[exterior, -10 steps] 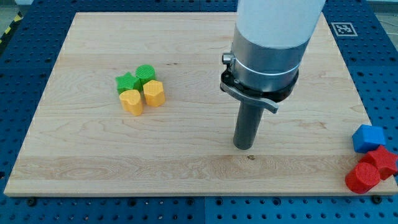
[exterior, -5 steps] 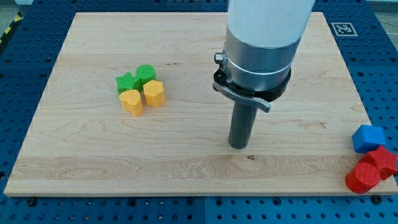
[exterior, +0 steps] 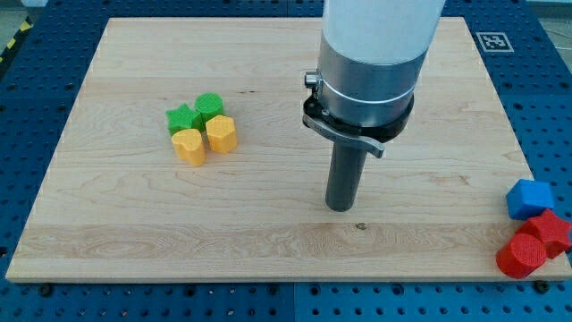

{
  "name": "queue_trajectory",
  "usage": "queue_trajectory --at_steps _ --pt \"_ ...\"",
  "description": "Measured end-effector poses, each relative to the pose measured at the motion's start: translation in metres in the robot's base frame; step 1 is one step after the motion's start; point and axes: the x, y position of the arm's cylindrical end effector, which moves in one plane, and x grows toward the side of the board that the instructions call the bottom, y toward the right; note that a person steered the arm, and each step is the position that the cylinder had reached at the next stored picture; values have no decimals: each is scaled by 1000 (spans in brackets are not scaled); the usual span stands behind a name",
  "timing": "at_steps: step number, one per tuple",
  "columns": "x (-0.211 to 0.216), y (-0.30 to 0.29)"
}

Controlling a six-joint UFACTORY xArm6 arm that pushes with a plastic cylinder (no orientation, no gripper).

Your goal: Place the robot arm towards the right side of the yellow hexagon

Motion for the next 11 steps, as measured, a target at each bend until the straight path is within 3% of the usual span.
queue_trajectory --at_steps 5,8,11 --pt "0 -25" --pt "-70 -45" --pt "-102 -45"
